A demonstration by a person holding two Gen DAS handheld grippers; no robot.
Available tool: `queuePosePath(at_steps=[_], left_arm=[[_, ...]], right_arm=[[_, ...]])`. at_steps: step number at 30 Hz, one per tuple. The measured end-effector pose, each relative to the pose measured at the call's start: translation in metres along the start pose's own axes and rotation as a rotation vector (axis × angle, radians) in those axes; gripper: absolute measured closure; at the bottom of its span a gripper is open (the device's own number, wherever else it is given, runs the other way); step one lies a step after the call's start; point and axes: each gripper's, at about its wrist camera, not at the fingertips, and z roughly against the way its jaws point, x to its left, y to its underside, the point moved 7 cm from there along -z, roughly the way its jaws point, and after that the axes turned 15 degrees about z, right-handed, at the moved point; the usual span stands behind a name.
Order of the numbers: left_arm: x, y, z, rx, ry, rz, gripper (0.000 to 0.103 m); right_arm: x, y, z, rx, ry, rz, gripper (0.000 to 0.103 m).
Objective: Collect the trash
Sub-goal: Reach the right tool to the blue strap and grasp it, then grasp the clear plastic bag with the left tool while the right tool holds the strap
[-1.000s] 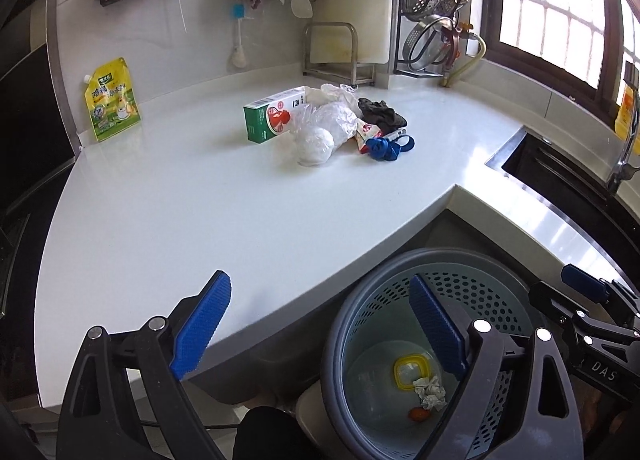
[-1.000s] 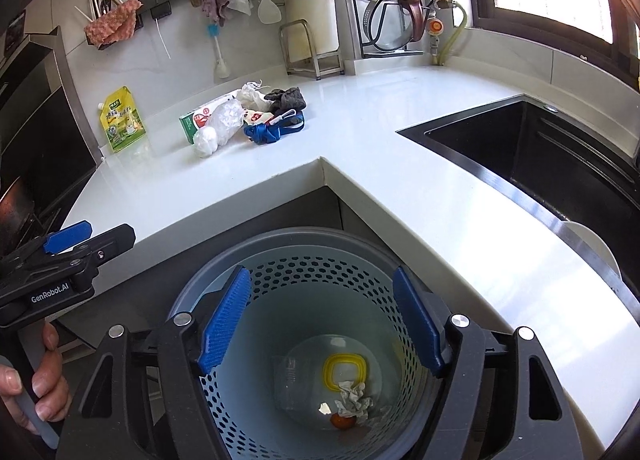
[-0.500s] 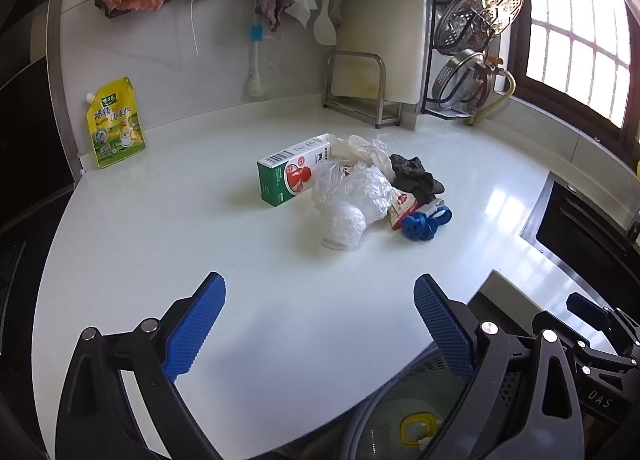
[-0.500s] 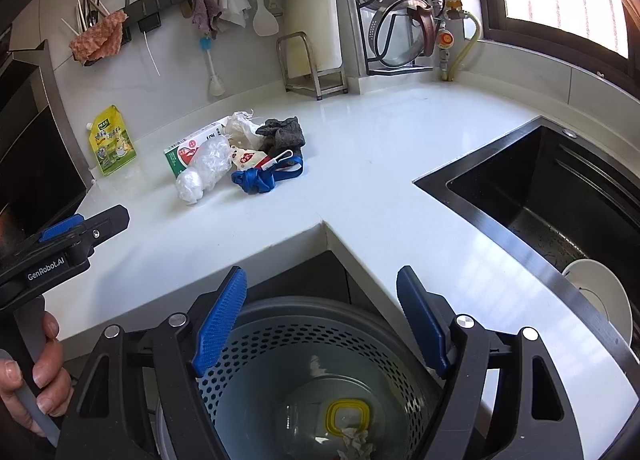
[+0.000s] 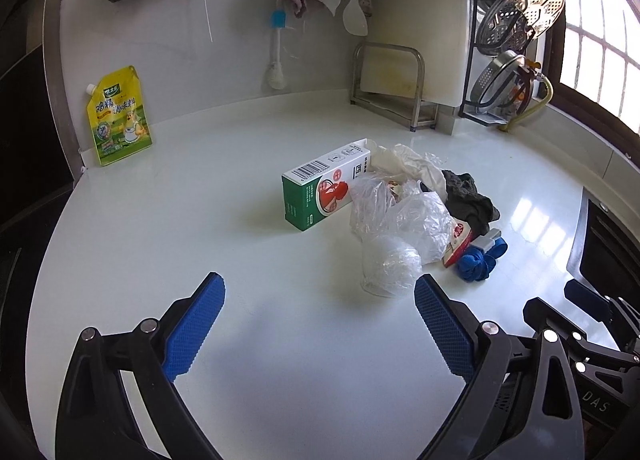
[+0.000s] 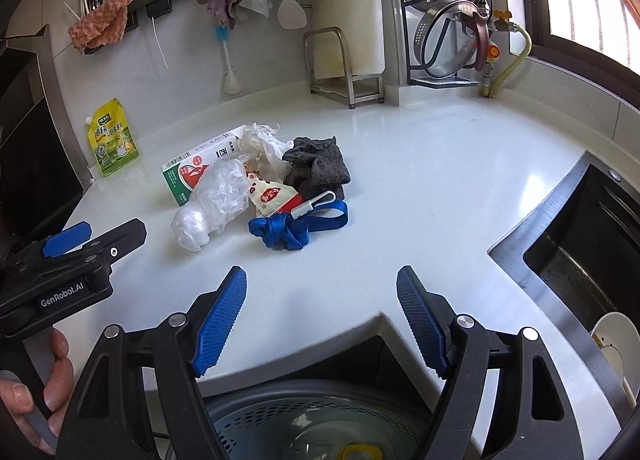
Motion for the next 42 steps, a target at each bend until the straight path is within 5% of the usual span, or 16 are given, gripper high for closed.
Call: queuePosePath(at_steps=[29,36,42], left_arm=[[0.003,-0.005,-0.009,0.042,0.039,0.038,0.009],[-0.005,-0.004,-0.011,0.058,0.056,0.039,0.009],[-0.015,-0.005,-0.016,0.069,0.065,0.024,0.009]], right_arm=[[0.012,-0.026,-0.072,0.086,0.026,0.027,0.030],[0.014,-0.027,-0.072,0.082,-0.001,0.043,0.063],[0.008,-0.026,-0.060,0.045,-0.014,0.028,0.076]])
